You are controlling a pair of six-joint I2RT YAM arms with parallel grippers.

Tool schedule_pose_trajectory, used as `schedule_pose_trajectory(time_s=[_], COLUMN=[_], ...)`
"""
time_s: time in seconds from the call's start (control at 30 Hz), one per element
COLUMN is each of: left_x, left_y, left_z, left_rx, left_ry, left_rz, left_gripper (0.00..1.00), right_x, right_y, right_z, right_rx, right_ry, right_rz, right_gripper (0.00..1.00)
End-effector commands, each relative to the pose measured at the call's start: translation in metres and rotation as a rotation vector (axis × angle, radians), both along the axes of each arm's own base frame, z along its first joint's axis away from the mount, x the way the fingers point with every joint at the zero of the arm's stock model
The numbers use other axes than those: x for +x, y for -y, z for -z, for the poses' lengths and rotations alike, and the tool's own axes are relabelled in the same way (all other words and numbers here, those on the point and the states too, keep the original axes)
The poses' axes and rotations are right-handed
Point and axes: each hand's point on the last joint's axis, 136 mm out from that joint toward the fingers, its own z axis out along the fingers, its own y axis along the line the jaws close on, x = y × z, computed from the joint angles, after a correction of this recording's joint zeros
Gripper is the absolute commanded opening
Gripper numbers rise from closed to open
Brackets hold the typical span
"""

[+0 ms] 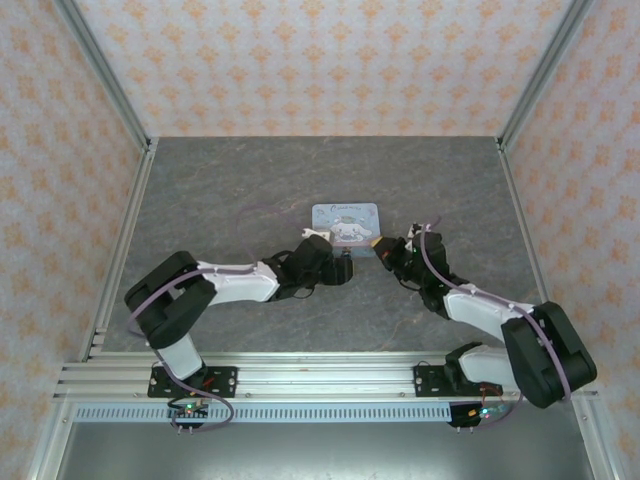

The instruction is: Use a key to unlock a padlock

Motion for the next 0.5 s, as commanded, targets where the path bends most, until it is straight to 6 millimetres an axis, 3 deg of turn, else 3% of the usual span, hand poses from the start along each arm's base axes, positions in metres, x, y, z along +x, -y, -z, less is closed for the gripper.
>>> schedule_pose_trajectory(time_s=[0.0,0.33,0.47], left_x=[0.022,0.064,0.073], left_y=[0.014,0.006,0.011], left_z=[-0.017,-0.002,-0.006], left_rx=[-0.055,-0.061,-0.058], left_ry=[0.06,0.05,0.07], left_rz=[0.008,-0.011,0.009], left_gripper=[0.7,0.69,0.68], right_x=[0.019,0.054,0.067], right_y=[-0.003,0.001,-0.005], right_z=[-0.024,-0.014,-0.009], right_rx=[0.011,0.054,0.071], right_ry=[0.09,0.063,0.05], right_rz=[-0.003,0.011,-0.003], right_gripper=[0.0,0.0,0.0])
